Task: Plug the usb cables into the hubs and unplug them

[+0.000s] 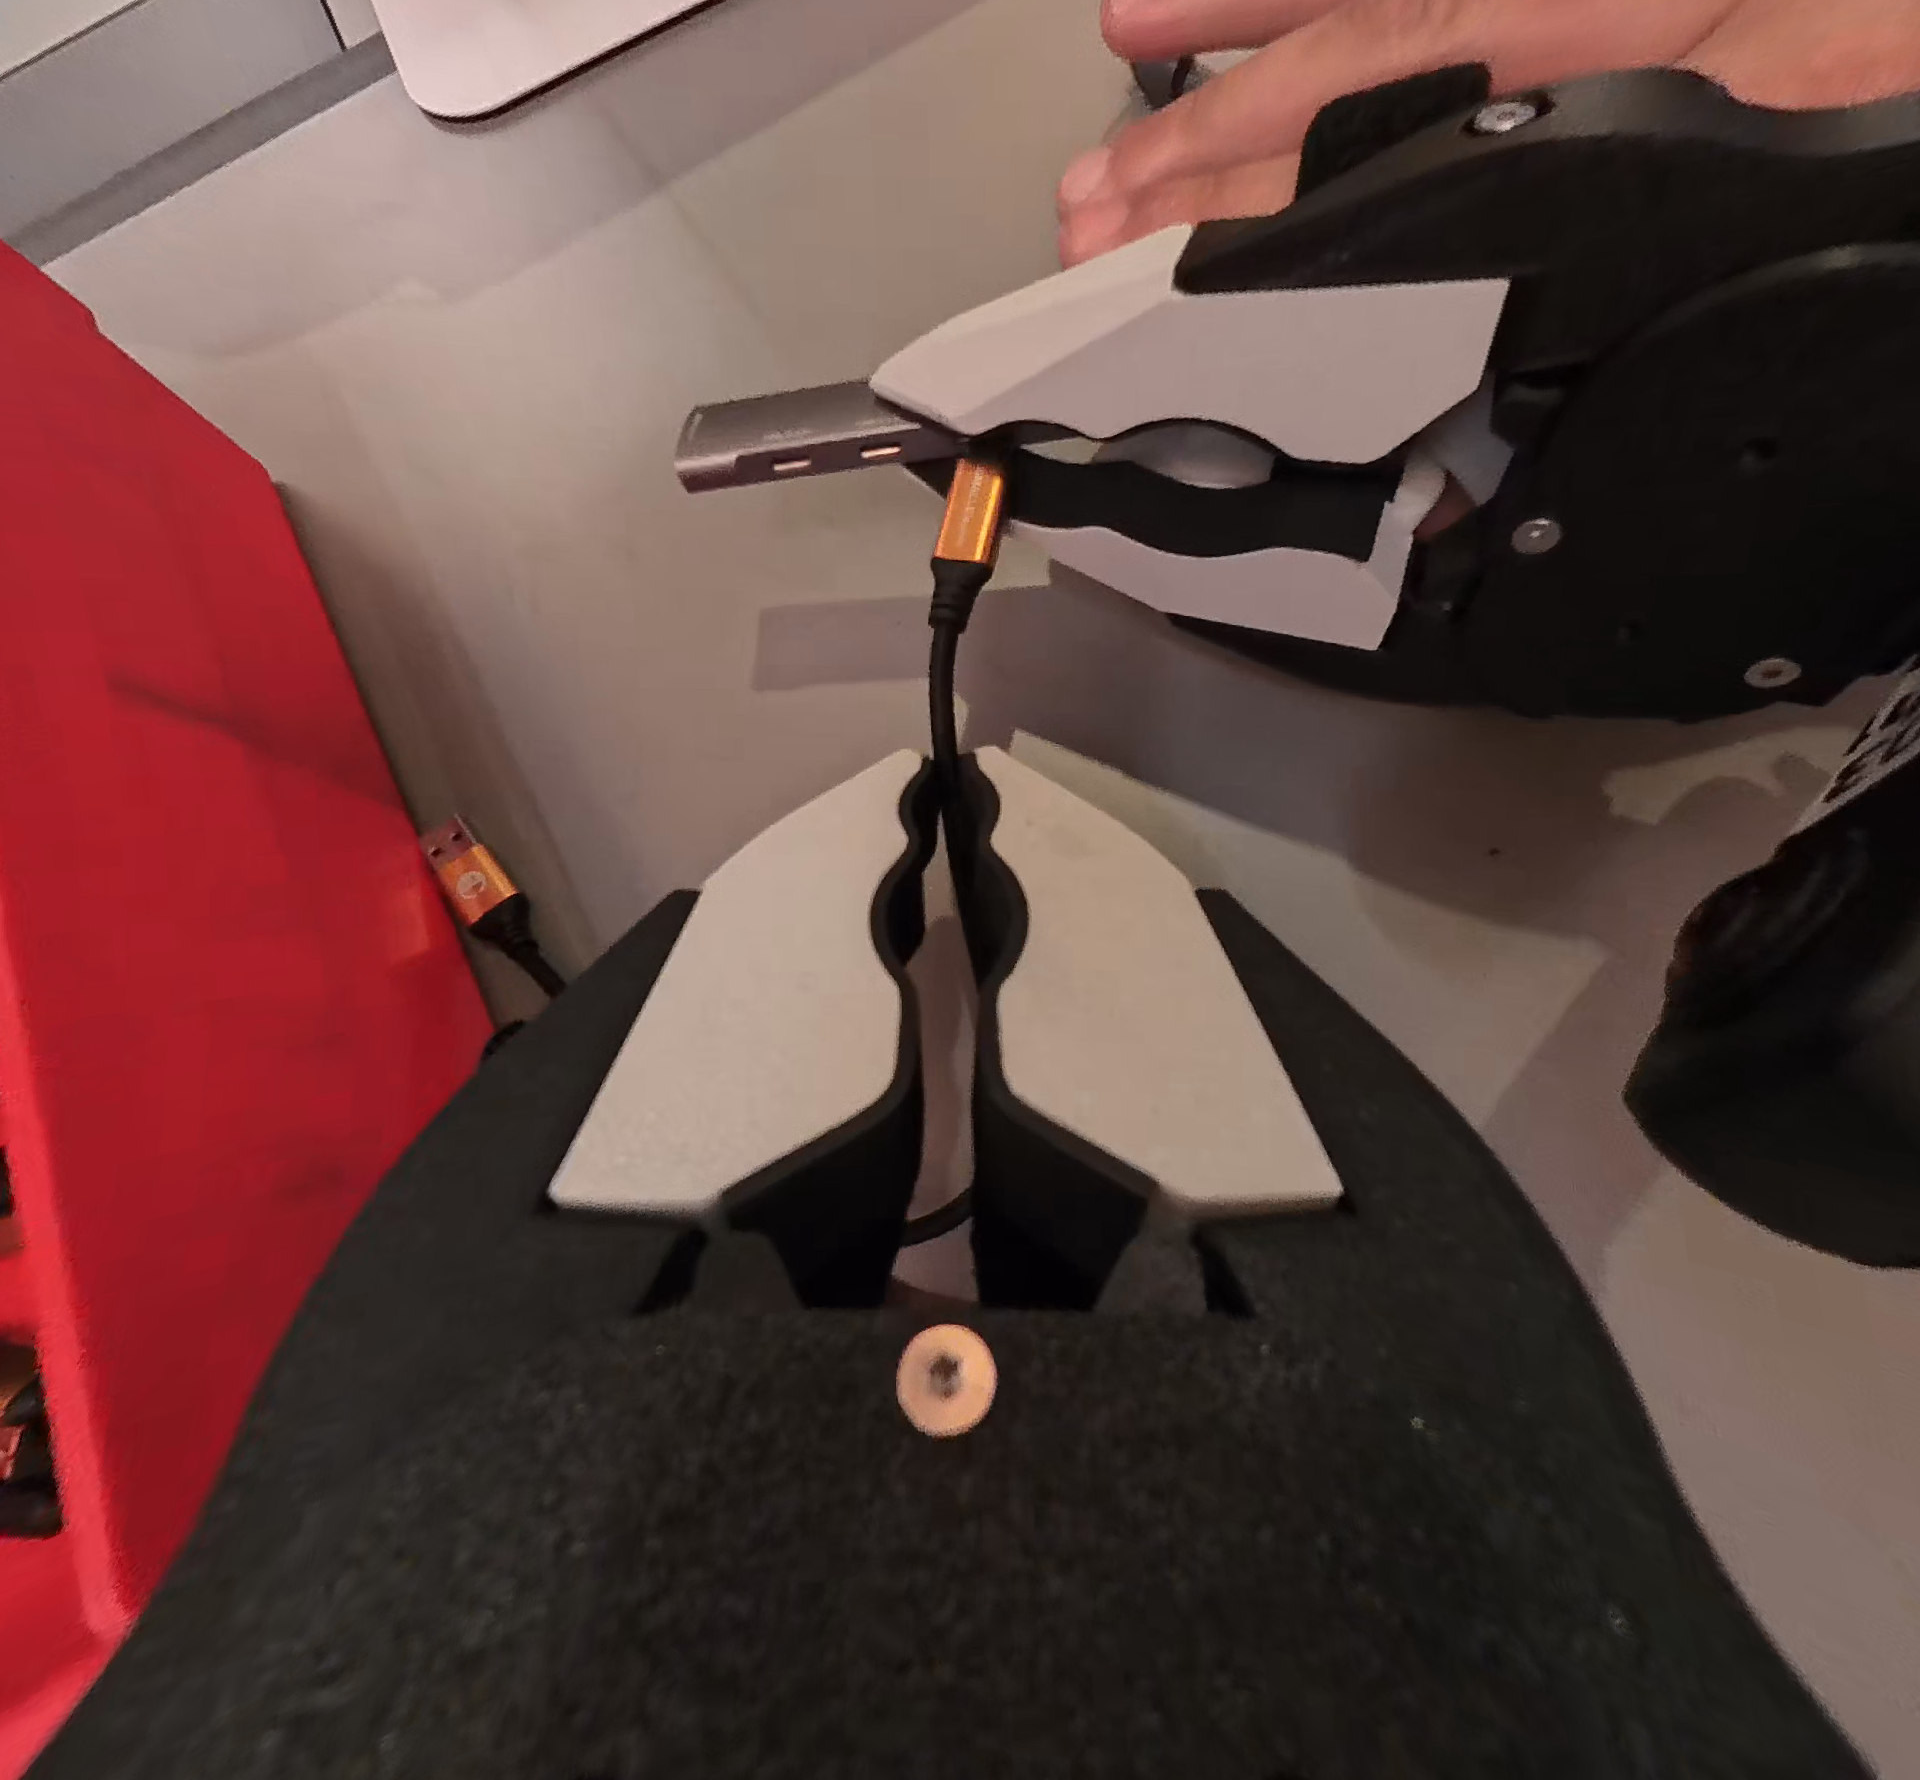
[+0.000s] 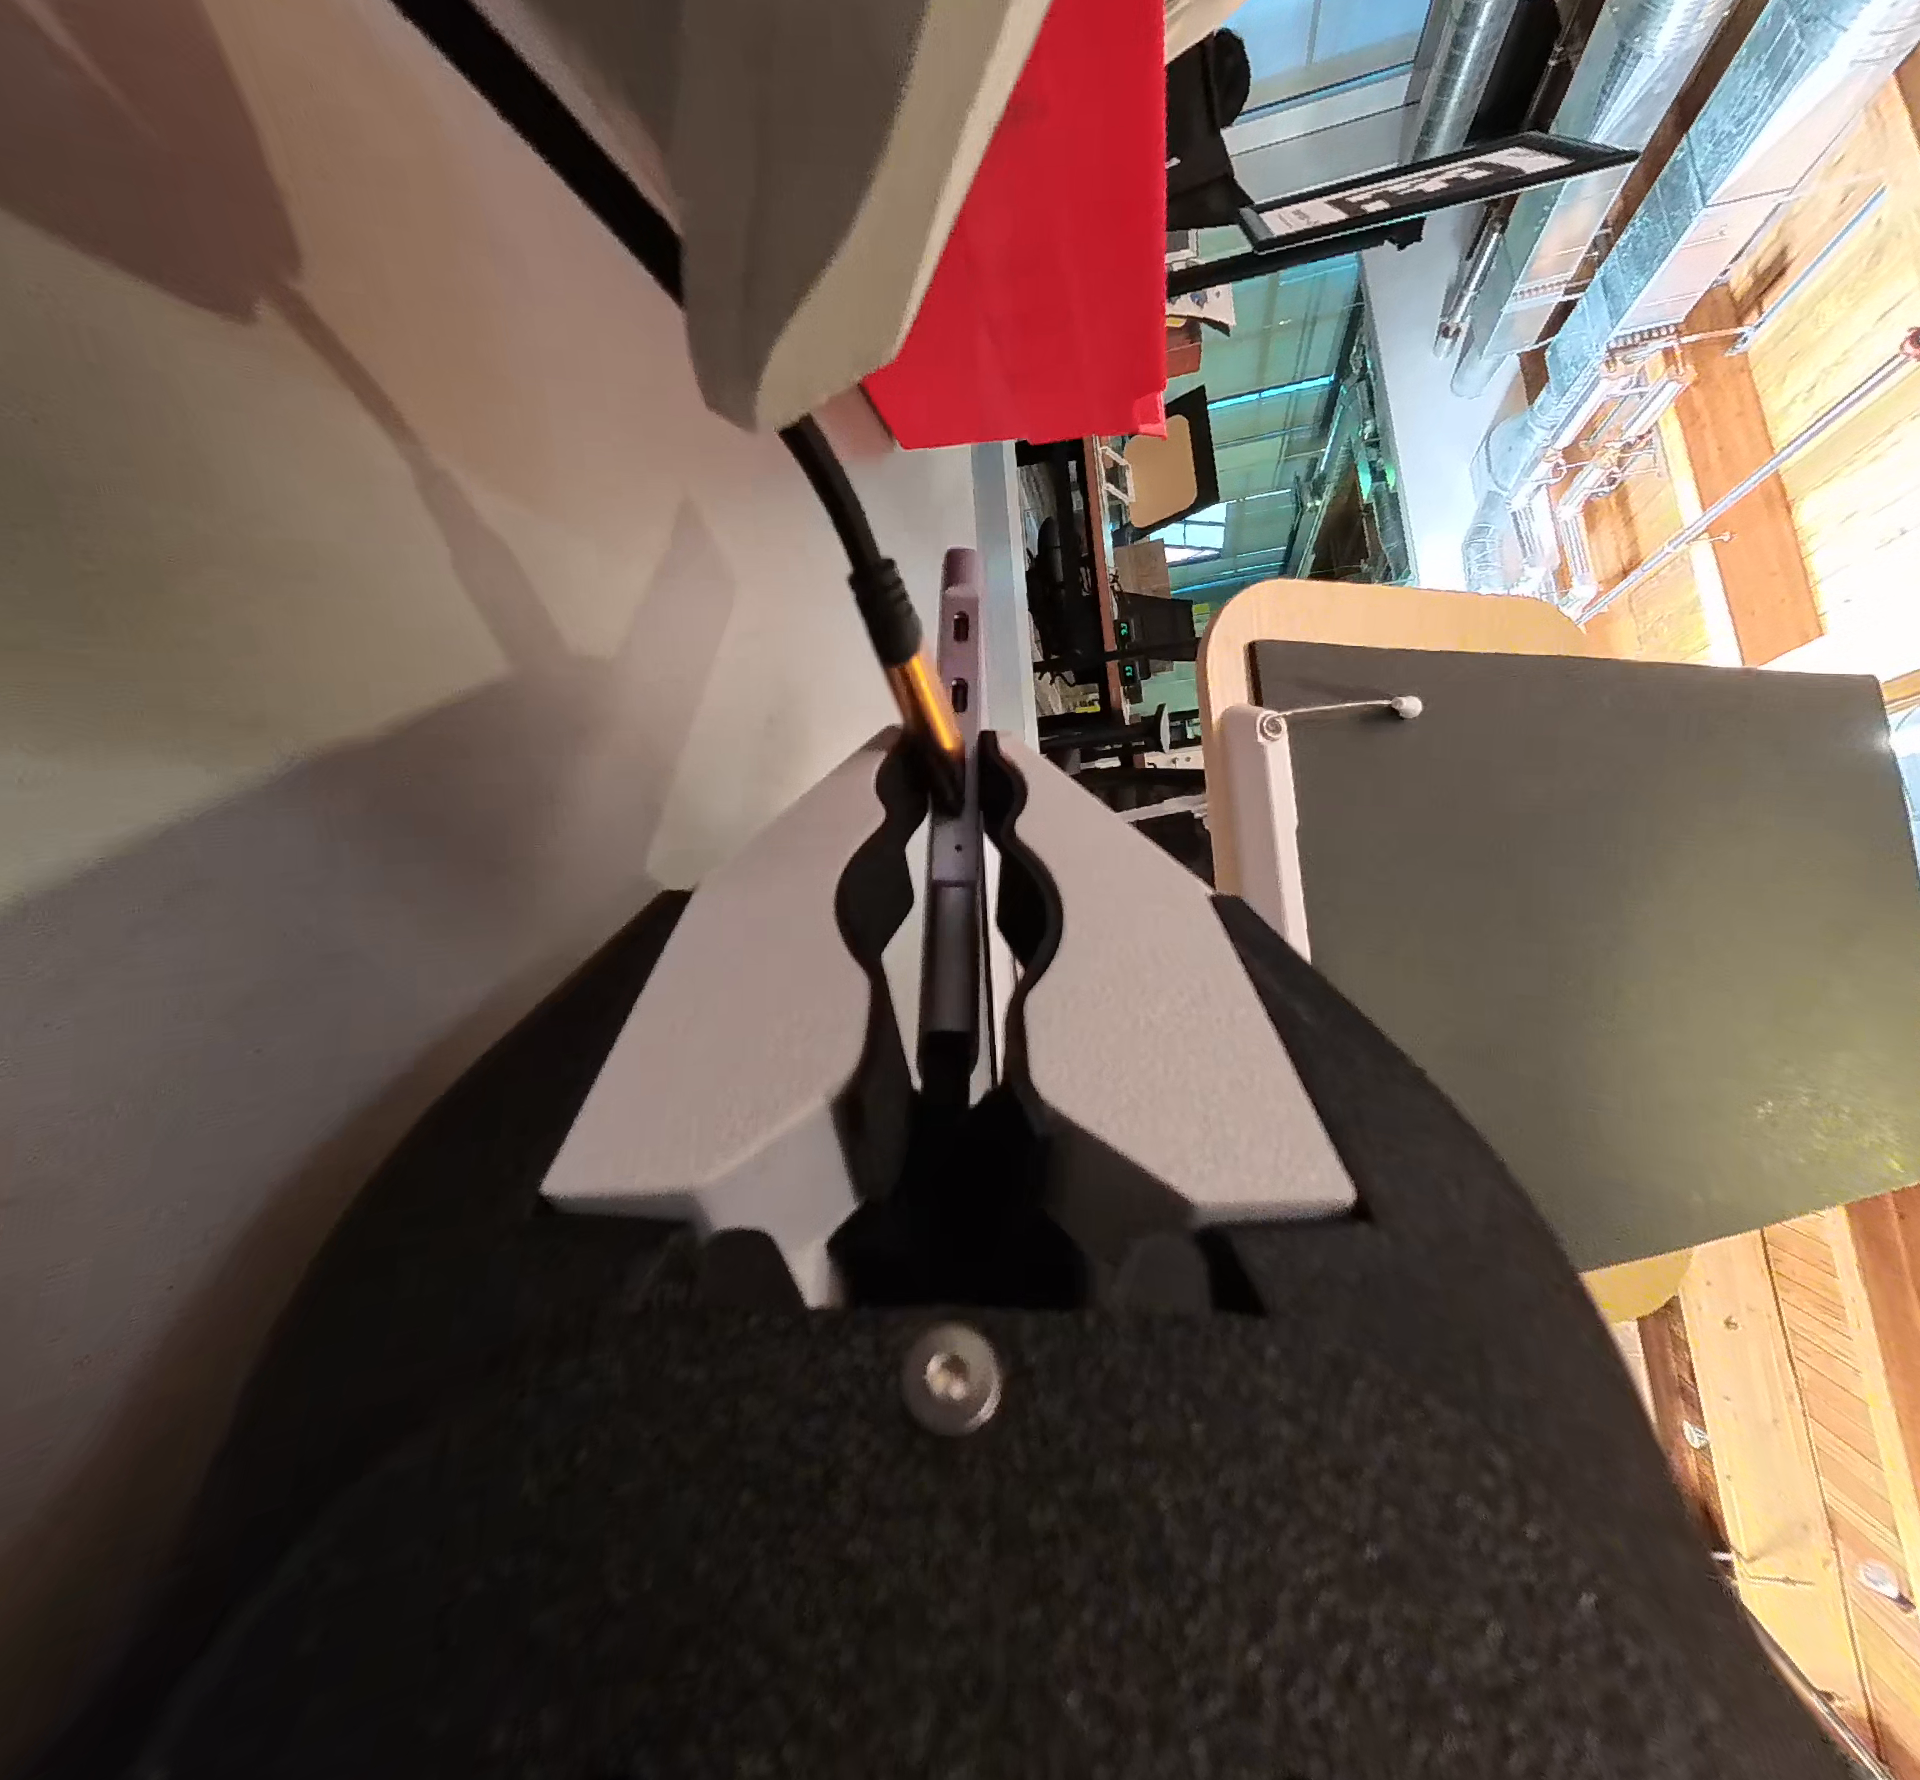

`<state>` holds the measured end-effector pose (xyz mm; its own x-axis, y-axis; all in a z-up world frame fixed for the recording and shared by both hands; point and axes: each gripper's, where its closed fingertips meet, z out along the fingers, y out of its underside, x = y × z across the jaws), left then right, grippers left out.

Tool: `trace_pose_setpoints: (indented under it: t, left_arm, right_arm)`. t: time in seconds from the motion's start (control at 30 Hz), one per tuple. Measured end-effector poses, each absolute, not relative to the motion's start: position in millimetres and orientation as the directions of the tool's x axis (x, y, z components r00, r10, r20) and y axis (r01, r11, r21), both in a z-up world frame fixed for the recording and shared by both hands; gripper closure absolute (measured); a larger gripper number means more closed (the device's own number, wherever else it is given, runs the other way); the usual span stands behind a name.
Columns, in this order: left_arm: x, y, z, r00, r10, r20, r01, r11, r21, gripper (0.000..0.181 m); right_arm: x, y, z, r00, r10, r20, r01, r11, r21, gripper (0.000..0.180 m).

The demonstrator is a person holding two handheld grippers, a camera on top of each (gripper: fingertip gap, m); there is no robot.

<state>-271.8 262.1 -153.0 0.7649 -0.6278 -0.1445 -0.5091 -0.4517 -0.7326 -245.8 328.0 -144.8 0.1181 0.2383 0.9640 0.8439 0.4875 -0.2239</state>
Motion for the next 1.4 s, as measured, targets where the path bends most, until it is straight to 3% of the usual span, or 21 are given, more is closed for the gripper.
trace_pose_setpoints:
  t: [0.6,1.07,1.13,1.23,1.4]
  left_arm:
    - [-274.0,261.4,-158.2,0.781,-0.616,-0.1,-0.483,-0.496,-0.721,0.178]
    - [-250.5,251.4,-144.6,0.749,-0.661,0.046,-0.37,-0.475,-0.799,0.177]
    - [-247.7,250.4,-141.6,0.739,-0.665,0.11,-0.316,-0.485,-0.816,0.176]
    - [-249.2,253.5,-128.2,0.706,-0.645,0.294,-0.144,-0.537,-0.831,0.162]
    - [-269.6,272.3,-108.6,0.635,-0.541,0.551,0.127,-0.631,-0.765,0.153]
  right_arm:
    - [-246.6,327.2,-151.0,0.091,0.246,0.965,0.853,0.481,-0.203,0.172]
    - [-244.6,328.0,-153.4,0.103,0.269,0.957,0.859,0.461,-0.222,0.172]
    - [-242.9,328.2,-149.8,0.124,0.271,0.955,0.85,0.467,-0.243,0.172]
    - [-239.3,327.1,-138.4,0.172,0.25,0.953,0.83,0.485,-0.277,0.172]
    - [-251.1,309.3,-122.5,0.244,0.269,0.932,0.732,0.579,-0.358,0.172]
